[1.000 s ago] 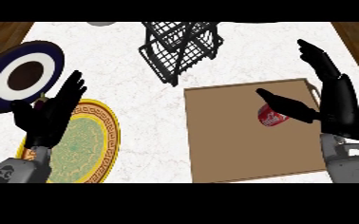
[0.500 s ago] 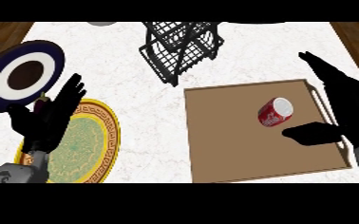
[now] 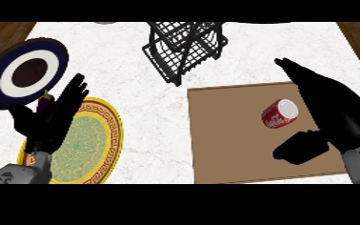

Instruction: Pick the can from the tray and place it in the tiered basket

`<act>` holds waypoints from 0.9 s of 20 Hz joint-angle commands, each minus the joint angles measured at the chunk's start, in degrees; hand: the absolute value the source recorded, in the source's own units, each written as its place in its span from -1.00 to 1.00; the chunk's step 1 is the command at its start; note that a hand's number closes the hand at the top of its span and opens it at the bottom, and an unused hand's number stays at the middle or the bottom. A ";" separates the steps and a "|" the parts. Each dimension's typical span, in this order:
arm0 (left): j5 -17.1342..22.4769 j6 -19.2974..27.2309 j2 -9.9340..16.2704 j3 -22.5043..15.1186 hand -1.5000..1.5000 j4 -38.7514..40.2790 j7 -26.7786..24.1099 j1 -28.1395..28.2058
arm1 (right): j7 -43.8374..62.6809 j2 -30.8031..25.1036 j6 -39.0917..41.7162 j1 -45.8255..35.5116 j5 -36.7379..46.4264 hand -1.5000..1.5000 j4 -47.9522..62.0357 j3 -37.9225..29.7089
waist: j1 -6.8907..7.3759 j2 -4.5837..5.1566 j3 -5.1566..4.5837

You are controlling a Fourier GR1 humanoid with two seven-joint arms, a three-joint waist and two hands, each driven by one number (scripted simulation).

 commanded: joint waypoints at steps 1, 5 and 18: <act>-0.50 -0.40 -0.24 1.13 0.00 -0.13 -0.66 1.15 | 12.95 3.15 3.43 -3.34 0.80 -1.00 -0.02 0.95 | -0.23 0.06 0.12; 1.14 -3.13 0.71 2.54 0.00 0.31 0.63 0.06 | 9.92 2.94 2.38 0.19 3.59 -1.00 3.81 1.75 | -0.69 0.09 0.15; -4.35 -1.23 -3.38 2.22 0.00 -1.99 0.27 2.42 | 1.62 9.49 -1.34 7.32 20.77 -1.00 13.27 3.45 | -0.59 0.13 0.19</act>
